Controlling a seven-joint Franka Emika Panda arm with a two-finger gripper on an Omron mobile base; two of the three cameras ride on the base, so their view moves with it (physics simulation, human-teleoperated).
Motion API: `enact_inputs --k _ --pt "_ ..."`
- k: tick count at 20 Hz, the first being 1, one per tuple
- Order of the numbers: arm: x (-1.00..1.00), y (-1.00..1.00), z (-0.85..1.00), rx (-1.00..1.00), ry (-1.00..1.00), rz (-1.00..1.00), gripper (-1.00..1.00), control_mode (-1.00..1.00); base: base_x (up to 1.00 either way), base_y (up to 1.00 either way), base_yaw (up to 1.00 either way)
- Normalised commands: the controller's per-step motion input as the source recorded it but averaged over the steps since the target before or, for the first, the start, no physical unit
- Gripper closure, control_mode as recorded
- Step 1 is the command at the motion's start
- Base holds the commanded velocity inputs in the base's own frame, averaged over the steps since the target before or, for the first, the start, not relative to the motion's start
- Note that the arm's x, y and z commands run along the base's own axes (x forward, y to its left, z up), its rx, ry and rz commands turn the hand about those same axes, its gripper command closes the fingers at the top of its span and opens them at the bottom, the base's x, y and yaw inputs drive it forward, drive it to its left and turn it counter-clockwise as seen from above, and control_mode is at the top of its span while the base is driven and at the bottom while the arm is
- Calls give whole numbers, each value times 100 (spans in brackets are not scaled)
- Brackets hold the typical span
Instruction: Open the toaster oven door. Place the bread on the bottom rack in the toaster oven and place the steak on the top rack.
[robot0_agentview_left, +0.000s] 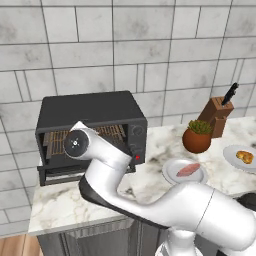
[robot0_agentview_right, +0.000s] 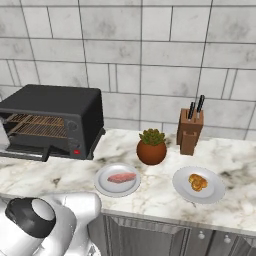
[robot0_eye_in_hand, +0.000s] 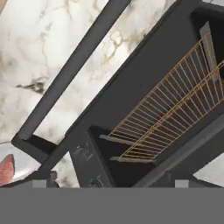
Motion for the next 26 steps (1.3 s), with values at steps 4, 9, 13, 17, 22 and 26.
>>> enact_inputs --k 4,9,13,17,22,26 --pt "88 12 -26 -19 44 1 -100 -100 0 0 0" --pt "45 -17 -87 -6 38 7 -100 -100 0 0 0" --pt "-32 -23 -100 -7 29 16 -100 -100 0 0 0" --pt "-53 -1 -100 -2 21 12 -100 -100 0 0 0" --pt "-54 0 -100 0 17 8 -100 -100 0 0 0" --pt "10 1 -22 14 -15 -3 -100 -100 0 0 0"
